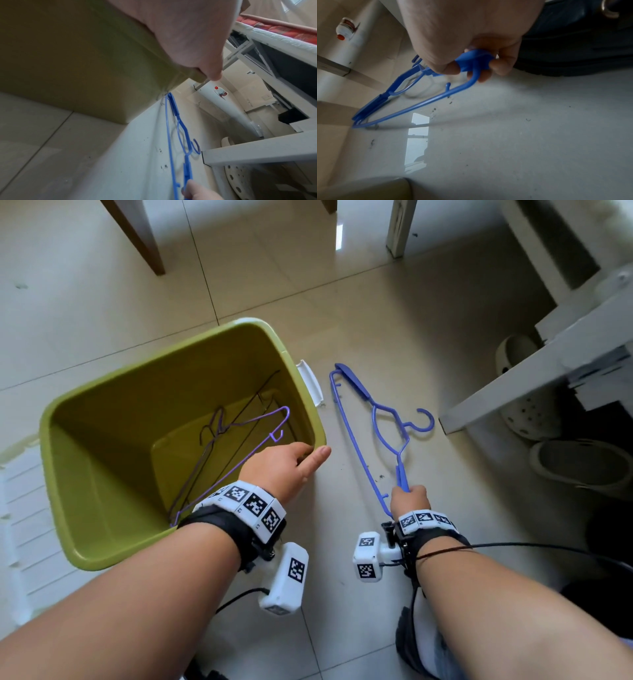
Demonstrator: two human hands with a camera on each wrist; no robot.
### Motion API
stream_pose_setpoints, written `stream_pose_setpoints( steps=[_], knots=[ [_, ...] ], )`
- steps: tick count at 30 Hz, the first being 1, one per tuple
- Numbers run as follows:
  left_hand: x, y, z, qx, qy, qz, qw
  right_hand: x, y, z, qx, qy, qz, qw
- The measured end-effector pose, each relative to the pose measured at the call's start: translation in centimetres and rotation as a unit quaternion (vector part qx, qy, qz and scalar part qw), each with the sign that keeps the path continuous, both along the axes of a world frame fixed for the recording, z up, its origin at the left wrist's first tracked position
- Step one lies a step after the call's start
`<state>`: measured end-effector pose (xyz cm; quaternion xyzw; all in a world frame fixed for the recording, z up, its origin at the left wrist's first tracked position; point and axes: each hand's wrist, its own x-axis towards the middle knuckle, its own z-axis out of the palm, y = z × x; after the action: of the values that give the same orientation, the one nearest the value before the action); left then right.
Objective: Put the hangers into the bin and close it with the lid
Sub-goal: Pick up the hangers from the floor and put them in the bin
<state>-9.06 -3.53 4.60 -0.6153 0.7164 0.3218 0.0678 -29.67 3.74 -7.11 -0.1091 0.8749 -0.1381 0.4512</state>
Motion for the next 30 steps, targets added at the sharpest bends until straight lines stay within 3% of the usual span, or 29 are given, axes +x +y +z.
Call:
stream_pose_setpoints(
  steps=[4, 11, 15, 20, 23, 26, 30],
  knots=[
    [1.6, 1.5, 0.5, 0.060, 0.028, -0.001, 0.998, 0.0, -0.4, 1.7, -0.003, -0.006, 0.014, 1.000],
    [6.3, 4.7, 2.6, 0.069, -0.015, 0.019, 0.997, -0.5, -2.3, 6.7, -0.058, -0.007, 0.057, 0.997],
    [9.5, 6.2, 3.7, 0.065, -0.028, 0.109, 0.992, 0.6, -2.6, 10.1, -0.157, -0.015, 0.011, 0.987],
    [11.8, 7.2, 5.5, 0.017, 0.041, 0.251, 0.967, 2.1, -3.1, 13.6, -0.221, -0.048, 0.047, 0.973],
    [13.0, 7.7, 6.2, 0.005, 0.048, 0.296, 0.954, 3.1, -3.4, 15.2, -0.228, -0.063, 0.115, 0.965],
    [14.8, 8.3, 6.1, -0.019, -0.006, 0.350, 0.937, 4.1, -3.7, 16.2, -0.237, -0.074, 0.208, 0.946],
    [18.0, 9.4, 6.5, -0.051, -0.062, 0.471, 0.879, 5.2, -4.0, 17.3, -0.229, -0.029, 0.359, 0.904]
  ],
)
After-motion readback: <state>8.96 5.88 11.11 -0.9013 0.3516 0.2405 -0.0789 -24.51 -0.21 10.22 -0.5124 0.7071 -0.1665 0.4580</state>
